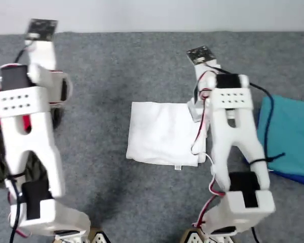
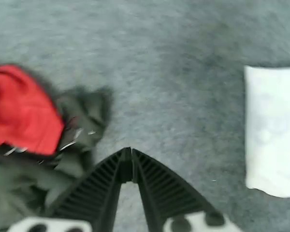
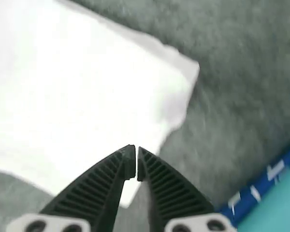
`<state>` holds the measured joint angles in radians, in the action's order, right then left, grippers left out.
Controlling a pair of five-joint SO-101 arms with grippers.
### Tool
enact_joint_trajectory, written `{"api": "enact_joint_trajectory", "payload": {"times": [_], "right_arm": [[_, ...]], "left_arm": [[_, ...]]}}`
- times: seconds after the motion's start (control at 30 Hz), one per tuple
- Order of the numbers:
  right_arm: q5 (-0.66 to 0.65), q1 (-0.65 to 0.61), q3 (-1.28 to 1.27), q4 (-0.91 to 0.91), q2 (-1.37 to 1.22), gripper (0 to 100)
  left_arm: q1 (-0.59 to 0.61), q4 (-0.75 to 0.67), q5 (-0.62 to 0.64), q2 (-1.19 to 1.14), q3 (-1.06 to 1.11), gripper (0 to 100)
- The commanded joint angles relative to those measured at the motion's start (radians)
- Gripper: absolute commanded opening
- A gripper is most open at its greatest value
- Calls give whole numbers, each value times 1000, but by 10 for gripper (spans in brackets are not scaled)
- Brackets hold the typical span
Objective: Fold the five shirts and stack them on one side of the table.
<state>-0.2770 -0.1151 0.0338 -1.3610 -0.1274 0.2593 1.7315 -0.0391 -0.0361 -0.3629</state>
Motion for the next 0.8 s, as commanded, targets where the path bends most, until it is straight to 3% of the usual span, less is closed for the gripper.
{"api": "enact_joint_trajectory", "payload": {"times": [0.0,0.2,0.57,0.77], "right_arm": [[9,-19,9,91,-30,9],[5,2,9,183,-82,10],[-247,47,34,562,-285,10],[-242,22,209,395,-311,9]], "left_arm": [[57,21,-5,55,-2,5],[84,21,-6,44,-2,5],[86,21,-6,-40,-2,5],[86,21,-6,-43,-2,5]]}}
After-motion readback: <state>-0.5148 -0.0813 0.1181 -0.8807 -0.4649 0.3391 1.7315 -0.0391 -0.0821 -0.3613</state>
